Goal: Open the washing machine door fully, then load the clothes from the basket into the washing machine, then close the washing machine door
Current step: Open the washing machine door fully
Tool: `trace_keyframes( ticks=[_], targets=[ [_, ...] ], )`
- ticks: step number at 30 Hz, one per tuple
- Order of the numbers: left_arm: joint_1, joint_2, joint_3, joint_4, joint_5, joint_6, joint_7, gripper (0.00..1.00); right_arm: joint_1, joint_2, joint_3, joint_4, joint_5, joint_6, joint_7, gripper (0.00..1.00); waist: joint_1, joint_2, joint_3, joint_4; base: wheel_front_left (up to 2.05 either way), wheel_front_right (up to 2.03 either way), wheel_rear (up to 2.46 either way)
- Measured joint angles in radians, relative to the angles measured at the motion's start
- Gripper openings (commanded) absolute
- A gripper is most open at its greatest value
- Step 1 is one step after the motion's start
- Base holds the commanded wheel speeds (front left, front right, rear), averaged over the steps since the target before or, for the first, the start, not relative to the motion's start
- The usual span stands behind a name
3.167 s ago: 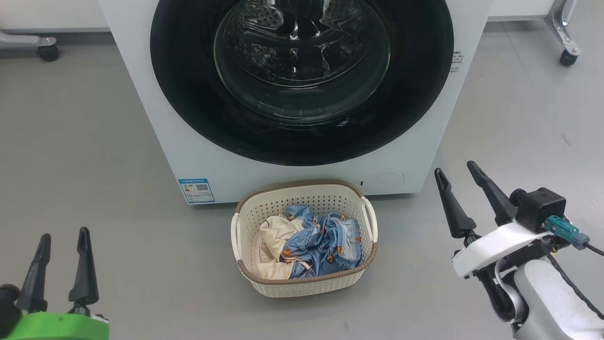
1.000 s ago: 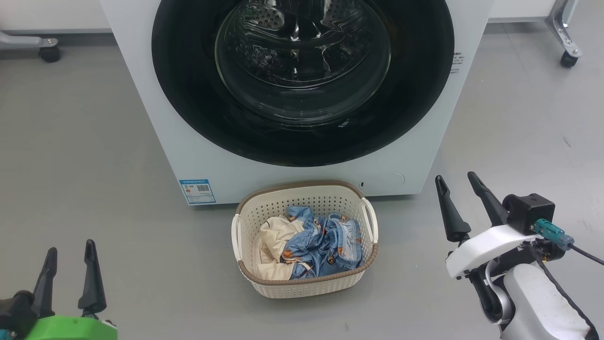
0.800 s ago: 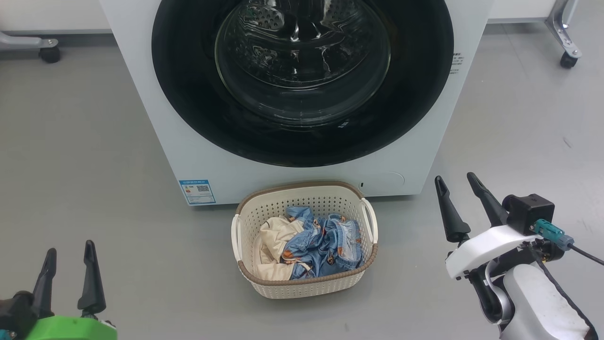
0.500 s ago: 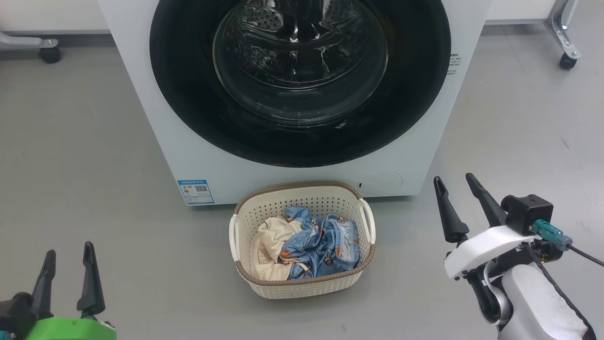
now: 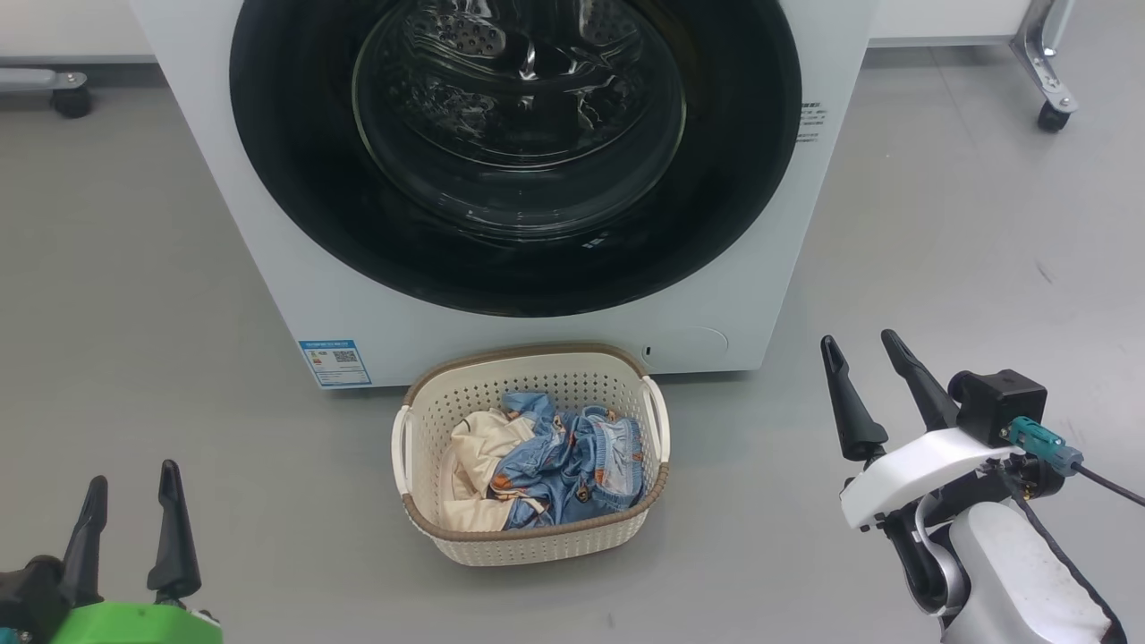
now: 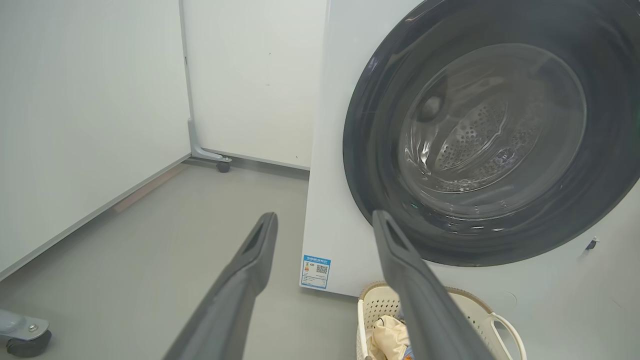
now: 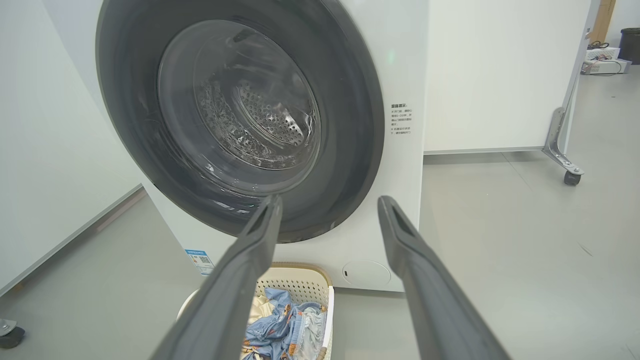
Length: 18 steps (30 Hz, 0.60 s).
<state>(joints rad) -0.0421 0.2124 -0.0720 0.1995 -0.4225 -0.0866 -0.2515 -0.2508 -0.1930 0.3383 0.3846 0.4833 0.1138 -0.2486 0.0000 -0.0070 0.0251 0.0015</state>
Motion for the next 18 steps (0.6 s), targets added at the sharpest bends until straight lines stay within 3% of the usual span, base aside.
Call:
trace_keyframes(
  ticks=[18],
  targets=[
    [0.000,-0.018,0.005,0.002,0.001,-0.009,0.000,1.00,0.000,0.004,-0.007,0.007,-0.011,0.001,0.000,1.00,0.0000,0.0000,0.002,0.004,0.89,0.89,-1.78]
  ],
)
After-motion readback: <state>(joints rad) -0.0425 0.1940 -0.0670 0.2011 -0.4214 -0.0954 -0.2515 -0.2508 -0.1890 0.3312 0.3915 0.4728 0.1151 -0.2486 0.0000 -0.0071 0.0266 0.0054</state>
